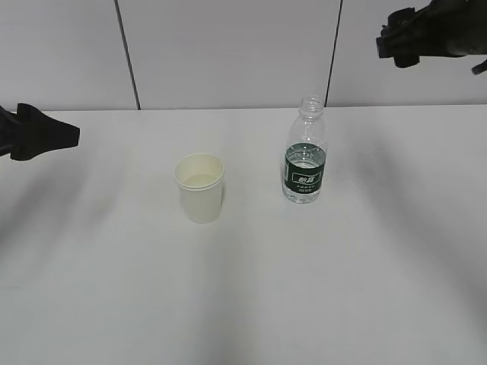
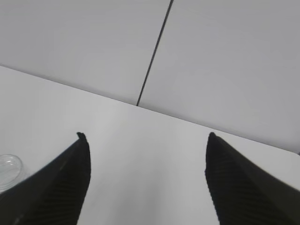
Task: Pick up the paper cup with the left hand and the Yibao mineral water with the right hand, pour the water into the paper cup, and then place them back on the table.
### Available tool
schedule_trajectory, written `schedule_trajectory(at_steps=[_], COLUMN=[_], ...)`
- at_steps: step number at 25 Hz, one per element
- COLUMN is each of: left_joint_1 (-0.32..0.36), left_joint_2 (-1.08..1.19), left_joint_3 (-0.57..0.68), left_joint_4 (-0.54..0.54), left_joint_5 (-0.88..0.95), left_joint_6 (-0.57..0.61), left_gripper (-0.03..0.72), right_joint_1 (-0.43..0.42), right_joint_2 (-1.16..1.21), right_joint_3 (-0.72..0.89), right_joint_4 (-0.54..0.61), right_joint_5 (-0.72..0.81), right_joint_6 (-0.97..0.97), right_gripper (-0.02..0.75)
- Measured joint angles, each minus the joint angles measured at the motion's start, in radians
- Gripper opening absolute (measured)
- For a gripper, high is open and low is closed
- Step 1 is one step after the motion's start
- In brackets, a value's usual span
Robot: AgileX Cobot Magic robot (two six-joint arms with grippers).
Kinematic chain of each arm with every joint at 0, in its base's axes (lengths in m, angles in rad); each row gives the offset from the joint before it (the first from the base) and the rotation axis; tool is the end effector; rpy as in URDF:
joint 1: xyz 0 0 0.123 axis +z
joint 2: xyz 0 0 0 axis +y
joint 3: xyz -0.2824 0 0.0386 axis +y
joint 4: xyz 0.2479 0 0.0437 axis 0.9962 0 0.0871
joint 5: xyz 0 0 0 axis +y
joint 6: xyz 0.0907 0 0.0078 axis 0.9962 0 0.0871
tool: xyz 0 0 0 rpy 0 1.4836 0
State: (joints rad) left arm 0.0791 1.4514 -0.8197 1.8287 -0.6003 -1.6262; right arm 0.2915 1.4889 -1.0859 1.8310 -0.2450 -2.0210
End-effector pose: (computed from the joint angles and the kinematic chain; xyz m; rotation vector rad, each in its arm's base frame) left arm 0.2911 -0.0267 0.2467 0.4823 2.1390 -0.4732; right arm 0.3344 0.0782 0.3178 -0.3030 1.9192 -0.1583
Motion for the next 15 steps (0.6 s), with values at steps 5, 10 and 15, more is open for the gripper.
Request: schedule_trajectory(at_steps=[5, 10, 15], left_joint_1=[0.000, 0.000, 0.000], left_joint_2=[-0.030, -0.099, -0.129], left_joint_3=[0.000, 0.000, -0.007], left_joint_4=[0.000, 0.000, 0.000], left_joint_5=[-0.022, -0.048, -0.227], left_joint_6=[0.000, 0.001, 0.000], left_gripper=[0.502, 0.502, 0.501], right_joint_1=[0.000, 0.000, 0.008], right_joint_2=[-0.080, -0.129, -0.138], right_joint_3=[0.000, 0.000, 0.000], right_joint_4=[0.002, 0.002, 0.002], right_joint_5=[0.018, 0.049, 0.106], right_joint_6=[0.007, 0.052, 0.070], right_gripper=[0.592, 0.592, 0.592])
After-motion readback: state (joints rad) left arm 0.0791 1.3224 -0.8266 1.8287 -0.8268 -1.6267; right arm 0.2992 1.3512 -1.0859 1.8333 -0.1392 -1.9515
